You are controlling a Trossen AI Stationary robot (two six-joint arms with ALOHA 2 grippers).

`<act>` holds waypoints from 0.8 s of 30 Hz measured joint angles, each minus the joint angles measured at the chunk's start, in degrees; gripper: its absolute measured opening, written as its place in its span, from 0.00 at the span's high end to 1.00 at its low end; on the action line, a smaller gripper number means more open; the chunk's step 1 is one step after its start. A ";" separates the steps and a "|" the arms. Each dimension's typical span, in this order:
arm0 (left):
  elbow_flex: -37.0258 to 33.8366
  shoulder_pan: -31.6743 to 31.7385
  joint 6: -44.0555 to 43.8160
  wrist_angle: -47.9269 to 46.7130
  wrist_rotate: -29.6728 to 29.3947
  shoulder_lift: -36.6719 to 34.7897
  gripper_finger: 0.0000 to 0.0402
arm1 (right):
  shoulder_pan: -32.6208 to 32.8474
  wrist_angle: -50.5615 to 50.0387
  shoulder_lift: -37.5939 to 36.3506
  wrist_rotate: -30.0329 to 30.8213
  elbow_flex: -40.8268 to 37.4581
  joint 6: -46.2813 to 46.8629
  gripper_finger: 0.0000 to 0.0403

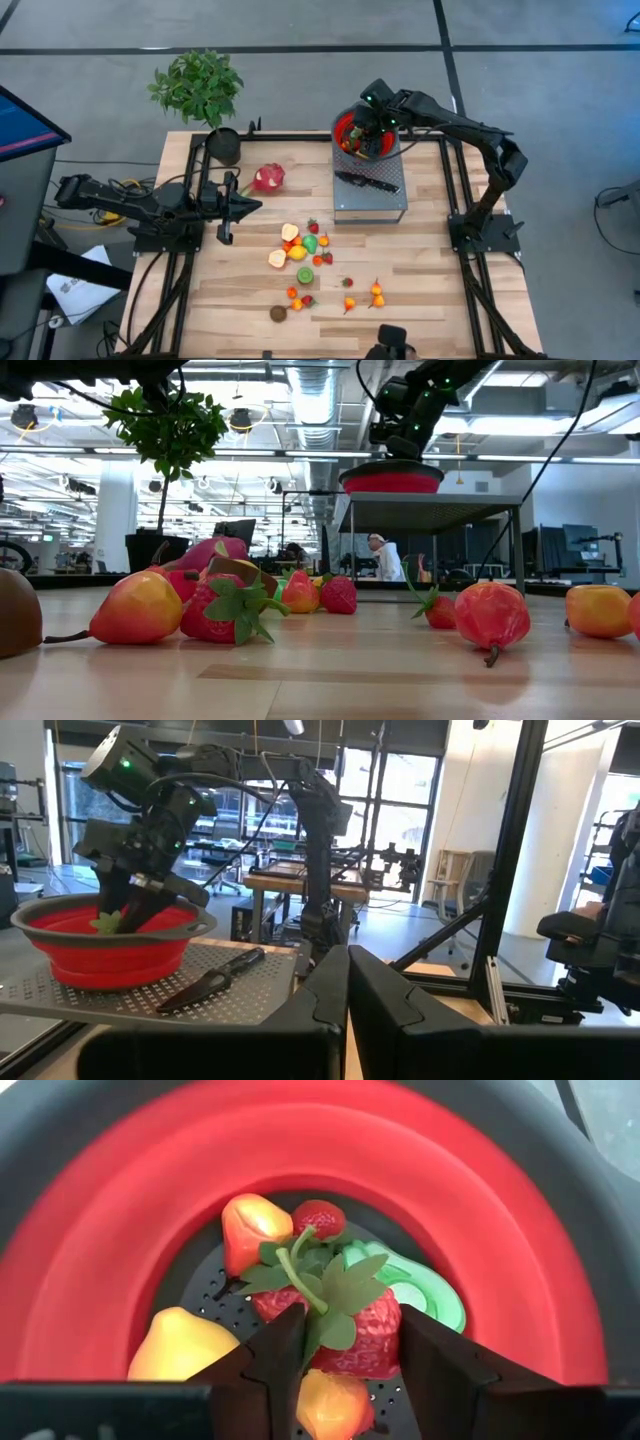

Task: Pick & Place Fruit
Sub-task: Put the strawberry into the red colander on the shelf, then put the yellow pear into the red colander on the shelf

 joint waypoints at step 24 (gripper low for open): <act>0.00 0.00 0.00 -0.02 0.00 0.00 0.99 | 1.43 -1.92 -0.71 0.03 7.69 -0.60 0.59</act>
